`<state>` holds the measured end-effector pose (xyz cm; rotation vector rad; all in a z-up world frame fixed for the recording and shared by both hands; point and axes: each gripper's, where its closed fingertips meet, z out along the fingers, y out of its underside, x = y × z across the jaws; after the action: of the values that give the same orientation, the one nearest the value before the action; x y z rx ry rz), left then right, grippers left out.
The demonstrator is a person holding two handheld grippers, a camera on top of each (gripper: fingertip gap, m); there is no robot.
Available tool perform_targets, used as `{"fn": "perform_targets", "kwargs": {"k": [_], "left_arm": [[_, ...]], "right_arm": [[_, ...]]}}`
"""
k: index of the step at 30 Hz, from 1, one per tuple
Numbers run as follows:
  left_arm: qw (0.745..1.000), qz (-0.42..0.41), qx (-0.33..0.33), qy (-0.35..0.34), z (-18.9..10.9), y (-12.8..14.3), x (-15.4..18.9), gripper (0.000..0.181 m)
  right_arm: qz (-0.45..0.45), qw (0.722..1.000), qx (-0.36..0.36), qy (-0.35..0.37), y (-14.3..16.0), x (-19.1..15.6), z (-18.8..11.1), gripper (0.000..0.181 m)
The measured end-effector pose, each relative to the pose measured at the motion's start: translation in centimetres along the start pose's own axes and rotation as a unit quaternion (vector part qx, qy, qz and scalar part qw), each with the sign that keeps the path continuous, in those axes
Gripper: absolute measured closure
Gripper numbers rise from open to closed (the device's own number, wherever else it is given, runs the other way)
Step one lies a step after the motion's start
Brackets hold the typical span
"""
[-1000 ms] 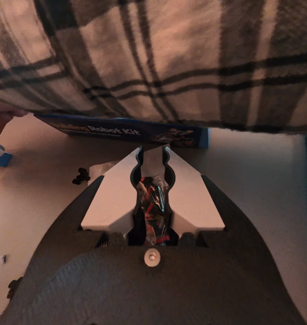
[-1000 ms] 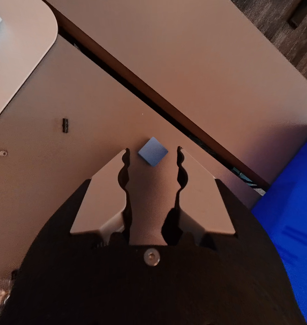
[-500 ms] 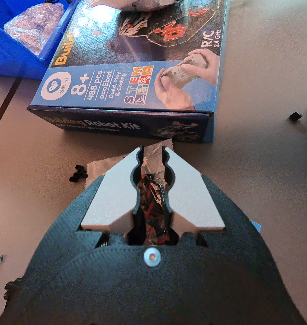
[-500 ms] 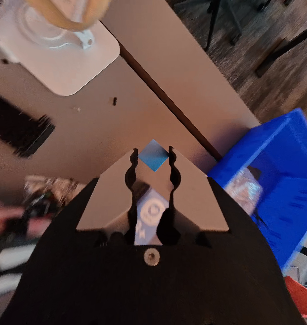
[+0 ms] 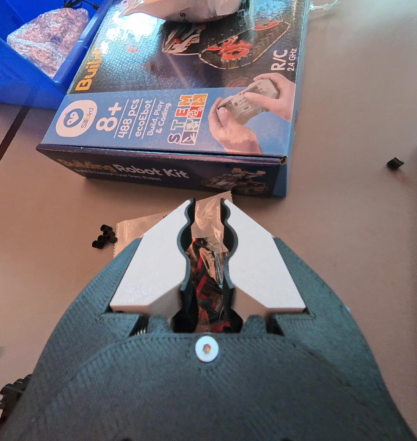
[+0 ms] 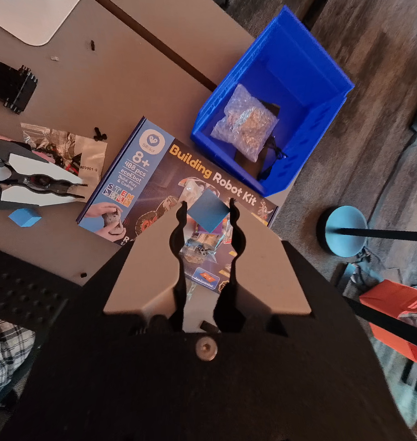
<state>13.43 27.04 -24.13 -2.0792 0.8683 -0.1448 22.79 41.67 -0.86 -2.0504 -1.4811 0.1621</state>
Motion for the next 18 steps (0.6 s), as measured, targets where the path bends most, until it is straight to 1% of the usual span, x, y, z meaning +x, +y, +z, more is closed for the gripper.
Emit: {"fn": "perform_targets", "kwargs": {"k": [4, 10, 18], "left_arm": [[1.0, 0.002, -0.001, -0.002, -0.1, 0.0, 0.0, 0.162], [1.0, -0.001, -0.001, -0.003, -0.1, 0.1, -0.3, 0.162], [1.0, 0.0, -0.004, -0.001, 0.1, 0.3, -0.2, 0.162]], "right_arm": [[0.017, 1.0, -0.024, -0.007, 1.8, 0.7, 1.4, 0.146], [0.019, 0.999, -0.032, -0.02, 2.2, 0.6, 1.7, 0.146], [0.019, 0.998, -0.053, -0.01, 3.2, 1.0, 2.9, 0.146]]}}
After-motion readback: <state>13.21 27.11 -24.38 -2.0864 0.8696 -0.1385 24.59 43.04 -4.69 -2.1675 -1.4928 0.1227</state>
